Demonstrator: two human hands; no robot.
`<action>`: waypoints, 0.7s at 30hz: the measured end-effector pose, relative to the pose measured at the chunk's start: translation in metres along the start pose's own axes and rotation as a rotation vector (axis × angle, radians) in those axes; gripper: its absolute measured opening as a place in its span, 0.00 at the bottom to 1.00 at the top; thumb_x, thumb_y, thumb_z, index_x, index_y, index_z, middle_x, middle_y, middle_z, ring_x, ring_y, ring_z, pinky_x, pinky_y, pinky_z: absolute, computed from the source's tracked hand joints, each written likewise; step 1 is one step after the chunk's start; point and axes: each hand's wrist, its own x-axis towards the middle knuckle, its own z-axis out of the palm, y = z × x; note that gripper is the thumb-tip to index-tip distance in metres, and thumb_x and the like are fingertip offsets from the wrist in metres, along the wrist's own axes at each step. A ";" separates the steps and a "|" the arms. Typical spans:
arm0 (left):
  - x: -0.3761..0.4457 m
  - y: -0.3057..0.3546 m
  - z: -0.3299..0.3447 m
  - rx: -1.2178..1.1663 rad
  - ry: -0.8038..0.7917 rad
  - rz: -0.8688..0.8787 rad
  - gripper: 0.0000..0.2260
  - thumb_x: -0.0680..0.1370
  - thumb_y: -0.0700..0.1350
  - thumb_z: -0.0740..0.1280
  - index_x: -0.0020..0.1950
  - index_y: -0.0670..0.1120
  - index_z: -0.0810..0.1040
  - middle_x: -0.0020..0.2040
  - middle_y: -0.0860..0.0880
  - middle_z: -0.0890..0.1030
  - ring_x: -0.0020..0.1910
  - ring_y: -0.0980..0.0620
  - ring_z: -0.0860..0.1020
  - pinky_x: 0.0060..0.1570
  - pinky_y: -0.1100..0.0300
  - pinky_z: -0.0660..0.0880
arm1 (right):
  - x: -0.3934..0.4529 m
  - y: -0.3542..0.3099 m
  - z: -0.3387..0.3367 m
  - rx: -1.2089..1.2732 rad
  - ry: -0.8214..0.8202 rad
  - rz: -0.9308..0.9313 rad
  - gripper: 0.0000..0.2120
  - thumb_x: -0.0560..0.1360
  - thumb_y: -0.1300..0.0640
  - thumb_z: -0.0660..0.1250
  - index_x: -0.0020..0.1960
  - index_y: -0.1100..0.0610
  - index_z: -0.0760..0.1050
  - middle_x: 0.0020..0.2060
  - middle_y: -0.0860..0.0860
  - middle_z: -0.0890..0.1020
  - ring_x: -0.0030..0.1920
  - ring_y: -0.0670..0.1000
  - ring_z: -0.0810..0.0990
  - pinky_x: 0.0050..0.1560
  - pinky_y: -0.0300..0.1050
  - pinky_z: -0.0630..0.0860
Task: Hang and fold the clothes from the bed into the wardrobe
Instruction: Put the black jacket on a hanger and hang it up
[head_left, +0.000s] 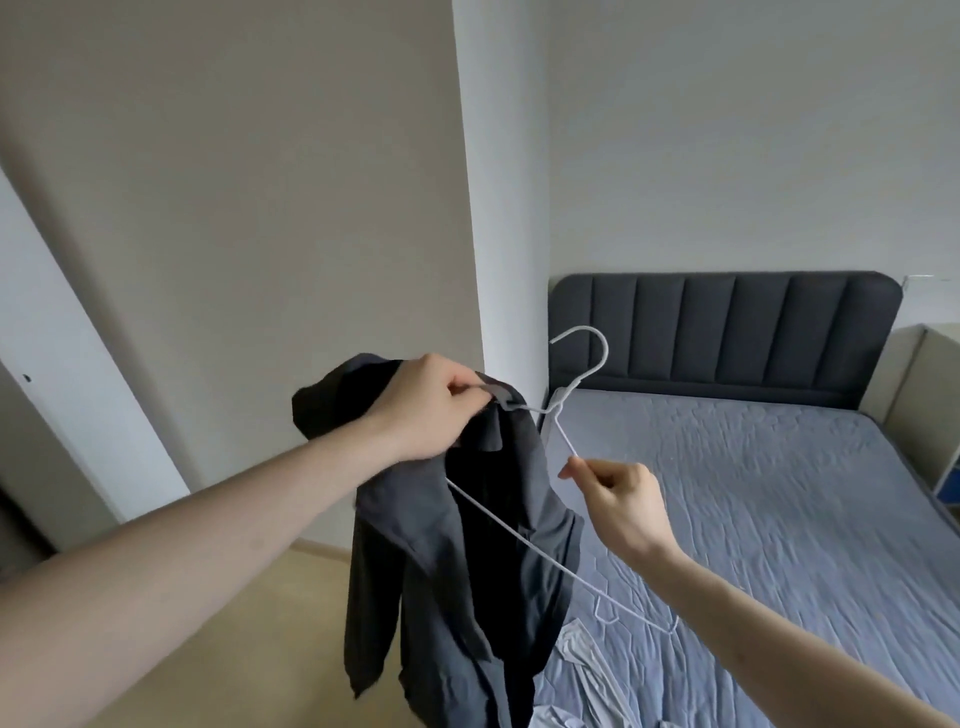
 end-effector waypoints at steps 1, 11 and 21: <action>-0.010 0.004 0.006 -0.019 -0.025 0.043 0.13 0.80 0.48 0.67 0.39 0.44 0.82 0.30 0.47 0.77 0.29 0.57 0.69 0.35 0.59 0.69 | -0.002 0.003 0.001 0.032 0.024 -0.007 0.16 0.81 0.47 0.66 0.39 0.51 0.84 0.22 0.48 0.61 0.25 0.47 0.59 0.28 0.43 0.60; -0.017 0.014 -0.011 0.133 0.096 0.296 0.10 0.76 0.58 0.70 0.53 0.57 0.85 0.49 0.59 0.79 0.45 0.59 0.79 0.49 0.62 0.75 | -0.012 0.006 0.002 0.314 0.206 -0.125 0.14 0.80 0.48 0.68 0.40 0.52 0.84 0.24 0.47 0.61 0.27 0.47 0.59 0.30 0.43 0.58; 0.060 -0.001 -0.032 0.442 -0.326 0.226 0.13 0.74 0.63 0.70 0.54 0.60 0.75 0.47 0.60 0.81 0.48 0.56 0.78 0.50 0.52 0.77 | 0.004 0.012 -0.010 0.279 0.204 -0.170 0.10 0.80 0.53 0.70 0.41 0.48 0.84 0.23 0.47 0.62 0.27 0.47 0.60 0.30 0.42 0.60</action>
